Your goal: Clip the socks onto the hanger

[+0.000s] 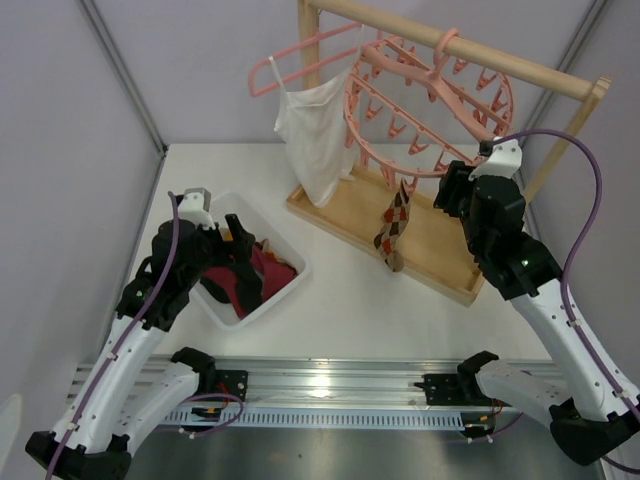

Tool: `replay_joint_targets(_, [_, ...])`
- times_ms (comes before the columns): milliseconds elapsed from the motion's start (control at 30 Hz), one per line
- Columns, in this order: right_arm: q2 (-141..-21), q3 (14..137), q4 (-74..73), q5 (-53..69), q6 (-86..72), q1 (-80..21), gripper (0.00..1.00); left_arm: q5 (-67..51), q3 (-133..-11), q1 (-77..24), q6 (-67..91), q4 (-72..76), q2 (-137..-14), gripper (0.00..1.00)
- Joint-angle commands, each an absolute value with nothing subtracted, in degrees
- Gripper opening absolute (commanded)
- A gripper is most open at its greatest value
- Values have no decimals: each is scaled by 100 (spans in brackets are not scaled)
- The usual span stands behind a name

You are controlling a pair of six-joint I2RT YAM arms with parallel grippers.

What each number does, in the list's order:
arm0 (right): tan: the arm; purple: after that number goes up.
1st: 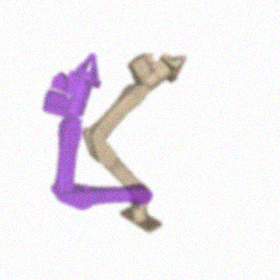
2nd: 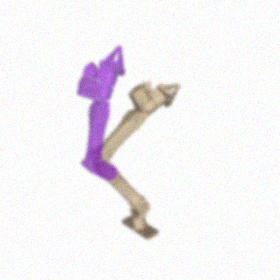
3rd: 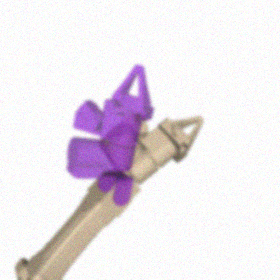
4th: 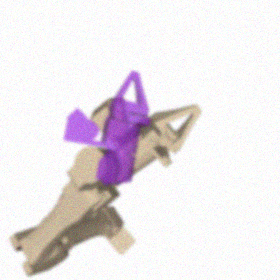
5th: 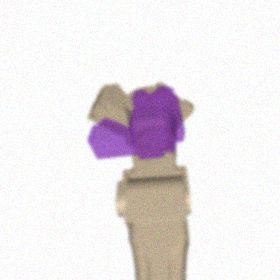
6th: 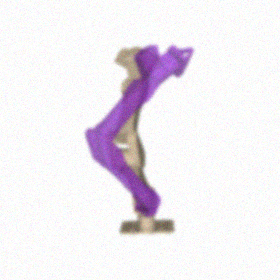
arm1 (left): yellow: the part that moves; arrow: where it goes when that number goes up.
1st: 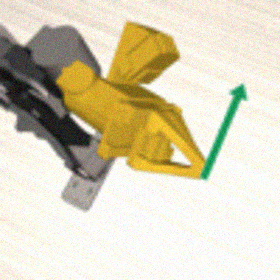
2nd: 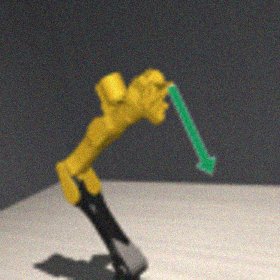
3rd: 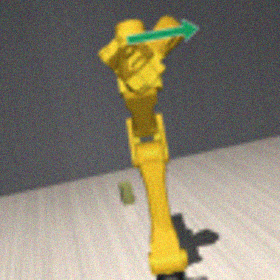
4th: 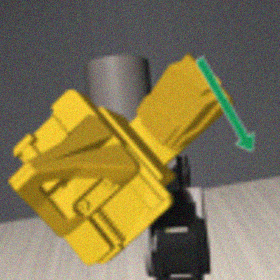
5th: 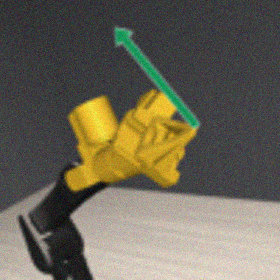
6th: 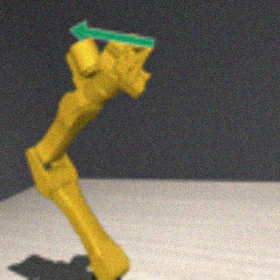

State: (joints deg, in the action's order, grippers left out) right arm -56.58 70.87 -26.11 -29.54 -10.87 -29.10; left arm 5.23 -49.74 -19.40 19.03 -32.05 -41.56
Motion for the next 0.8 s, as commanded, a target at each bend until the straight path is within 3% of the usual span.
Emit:
replay_joint_targets(0, [-5607, 7225, -2382, -2734, -1081, -2532, 59, 369, -4939, -1854, 1898, -3050, -4113, 99])
replay_joint_targets(333, [-5125, 7392, -2707, -2330, -1055, -2303, 59, 325, -4931, -1846, 1925, -3032, -4131, 100])
replay_joint_targets(600, [-4553, 7681, -2944, -178, -1011, -2329, 62, 281, -4931, -1819, 1951, -3032, -4192, 100])
replay_joint_targets(767, [-4728, 7752, -3024, 422, -1002, -2583, 62, 272, -4904, -1793, 1942, -3015, -4175, 99])
